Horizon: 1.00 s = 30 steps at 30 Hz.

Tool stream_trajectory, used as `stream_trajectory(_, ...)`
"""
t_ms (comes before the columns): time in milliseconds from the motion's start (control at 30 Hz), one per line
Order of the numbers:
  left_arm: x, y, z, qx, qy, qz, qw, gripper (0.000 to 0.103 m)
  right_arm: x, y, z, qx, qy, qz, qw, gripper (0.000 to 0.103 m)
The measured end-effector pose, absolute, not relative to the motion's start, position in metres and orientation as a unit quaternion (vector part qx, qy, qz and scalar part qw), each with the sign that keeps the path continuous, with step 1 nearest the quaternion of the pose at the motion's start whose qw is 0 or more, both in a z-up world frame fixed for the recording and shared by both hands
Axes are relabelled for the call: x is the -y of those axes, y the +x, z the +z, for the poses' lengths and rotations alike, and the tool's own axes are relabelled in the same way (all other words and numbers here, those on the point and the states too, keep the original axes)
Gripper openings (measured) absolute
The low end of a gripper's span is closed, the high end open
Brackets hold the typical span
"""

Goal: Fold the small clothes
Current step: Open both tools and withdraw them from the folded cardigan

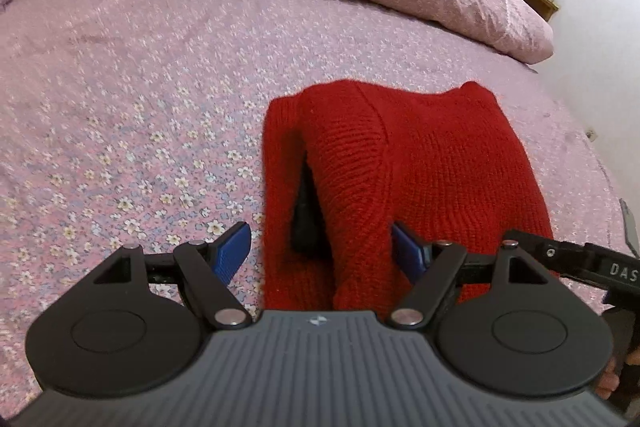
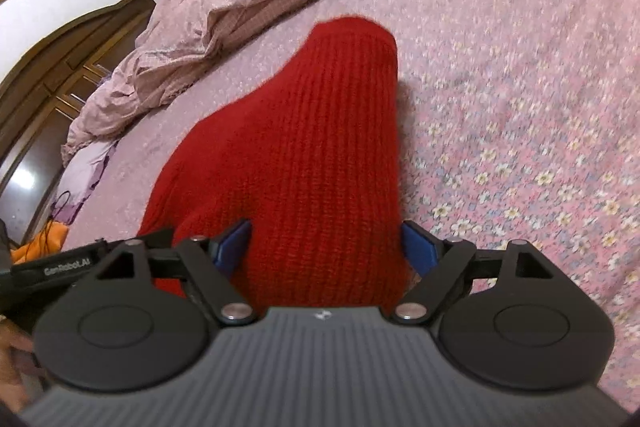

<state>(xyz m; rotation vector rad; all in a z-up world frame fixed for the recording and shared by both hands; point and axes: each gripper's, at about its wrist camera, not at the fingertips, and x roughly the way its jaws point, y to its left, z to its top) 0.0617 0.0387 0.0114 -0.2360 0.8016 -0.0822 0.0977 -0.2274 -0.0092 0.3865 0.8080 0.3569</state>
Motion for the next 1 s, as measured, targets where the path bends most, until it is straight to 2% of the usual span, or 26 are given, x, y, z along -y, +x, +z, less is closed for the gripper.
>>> stream_trajectory(333,-0.011,0.019,0.04,-0.377,-0.07,-0.008,0.924,0.081,0.226,0.049,0.028,-0.325,0.136,0.157,0.923,0.083)
stream_trajectory(400,-0.006,0.01,0.041,-0.375,-0.058,0.002,0.925,0.086,0.226,0.04,0.028,-0.322,0.136,0.155,0.924,0.082)
stream_trajectory(600,0.009,-0.007,0.037,-0.378,-0.031,0.019,0.925,0.09,0.224,0.023,0.028,-0.325,0.114,0.144,0.928,0.082)
stream_trajectory(1000,0.026,-0.006,0.022,-0.41,-0.024,0.025,0.912,0.09,0.215,0.018,0.018,-0.353,0.083,0.126,0.923,0.082)
